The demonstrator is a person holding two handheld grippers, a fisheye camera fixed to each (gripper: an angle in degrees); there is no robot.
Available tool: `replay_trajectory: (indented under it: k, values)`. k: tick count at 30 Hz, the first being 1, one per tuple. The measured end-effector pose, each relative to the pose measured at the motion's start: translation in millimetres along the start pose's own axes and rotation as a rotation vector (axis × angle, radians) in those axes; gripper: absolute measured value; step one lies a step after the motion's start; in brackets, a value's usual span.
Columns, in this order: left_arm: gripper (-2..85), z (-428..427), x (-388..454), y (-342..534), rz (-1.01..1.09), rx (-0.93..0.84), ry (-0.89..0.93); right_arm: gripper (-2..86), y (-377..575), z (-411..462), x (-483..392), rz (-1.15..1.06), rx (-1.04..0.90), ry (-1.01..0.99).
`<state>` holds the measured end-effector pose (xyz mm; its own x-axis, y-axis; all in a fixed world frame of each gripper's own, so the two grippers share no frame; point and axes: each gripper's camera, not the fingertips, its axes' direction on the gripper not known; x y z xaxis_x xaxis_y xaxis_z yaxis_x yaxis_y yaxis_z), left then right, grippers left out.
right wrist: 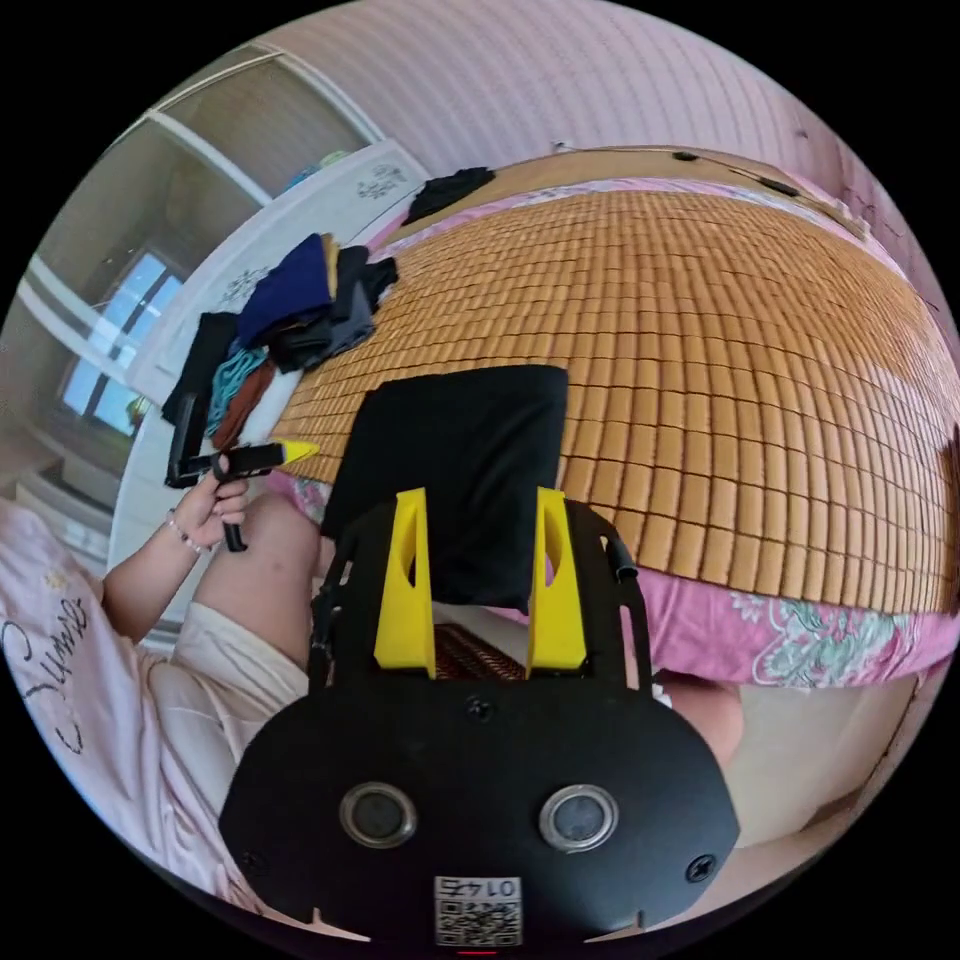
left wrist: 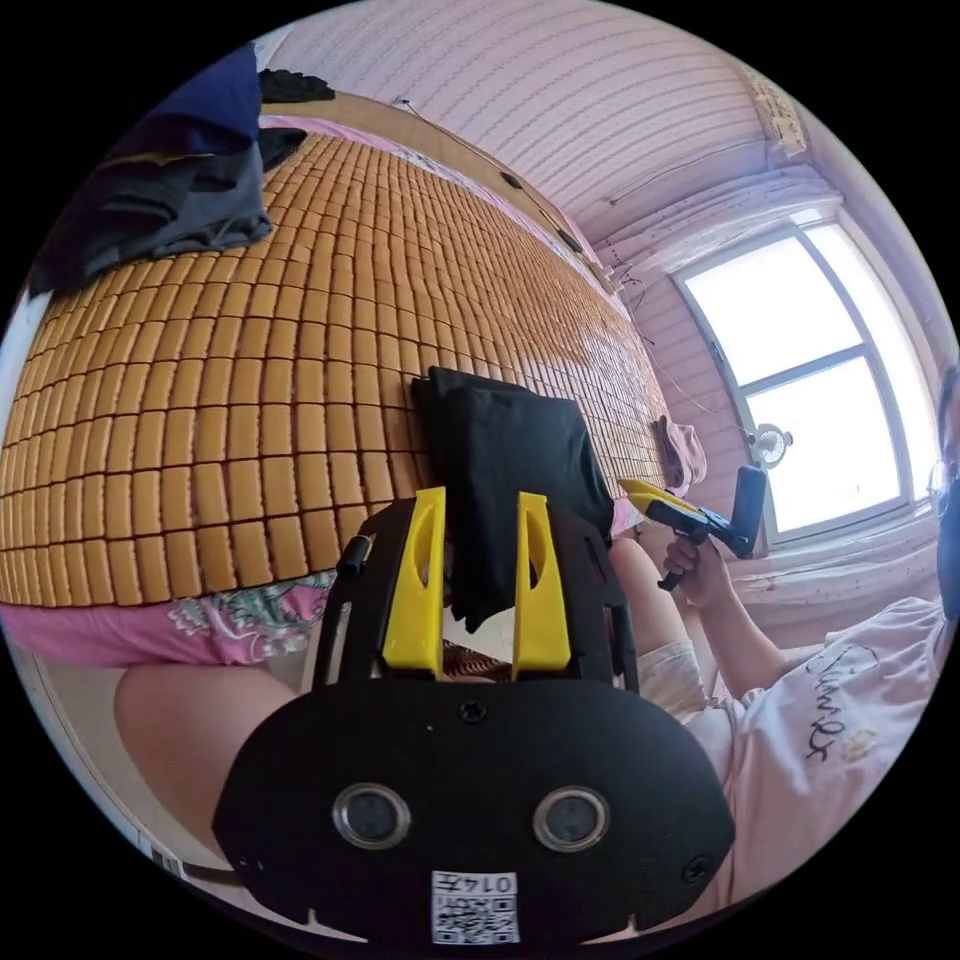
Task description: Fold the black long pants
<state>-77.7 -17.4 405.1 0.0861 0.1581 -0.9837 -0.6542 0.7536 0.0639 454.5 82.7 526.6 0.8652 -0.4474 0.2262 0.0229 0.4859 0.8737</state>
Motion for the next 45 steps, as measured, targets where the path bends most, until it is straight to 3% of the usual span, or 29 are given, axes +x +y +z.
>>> replay_trajectory:
  k: [4, 8, 16, 23, 31, 35, 38, 40, 43, 45]
  values:
    - [12.3, 43, 3, -9, 0.035, -0.084, -0.025, 14.3, 6, 27, 14, 0.124, -0.073, -0.019]
    - [9.3, 44, 0, 2, 0.047, -0.004, -0.056, 9.5, 16, 33, 7, 0.182, -0.010, -0.088]
    - [3.7, 36, -14, 3, -0.001, -0.021, 0.002, 2.8, 26, 23, -7, 0.167, 0.086, -0.256]
    - [3.0, 71, 62, 5, 0.086, 0.086, 0.163, 2.2, 9, -54, -36, -0.168, 0.182, -0.063]
    - [3.7, 187, 261, -62, 0.405, 0.116, 0.324, 2.7, 17, -189, 48, -0.217, 0.181, 0.371]
    - [5.2, 240, 399, -92, 0.545, 0.166, 0.498, 4.5, 11, -260, 134, -0.038, 0.112, 0.636]
    - [5.2, 284, 457, -104, 0.647, -0.014, 0.614, 8.8, 17, -262, 214, 0.271, 0.041, 0.787]
    - [5.1, 301, 470, -95, 0.712, -0.118, 0.580, 9.9, 33, -237, 237, 0.393, 0.081, 0.769]
    - [4.9, 304, 455, -63, 0.786, -0.232, 0.545, 10.3, 57, -155, 246, 0.468, 0.086, 0.552]
    - [4.6, 290, 431, -45, 0.813, -0.259, 0.501, 10.3, 65, -109, 236, 0.475, 0.047, 0.593]
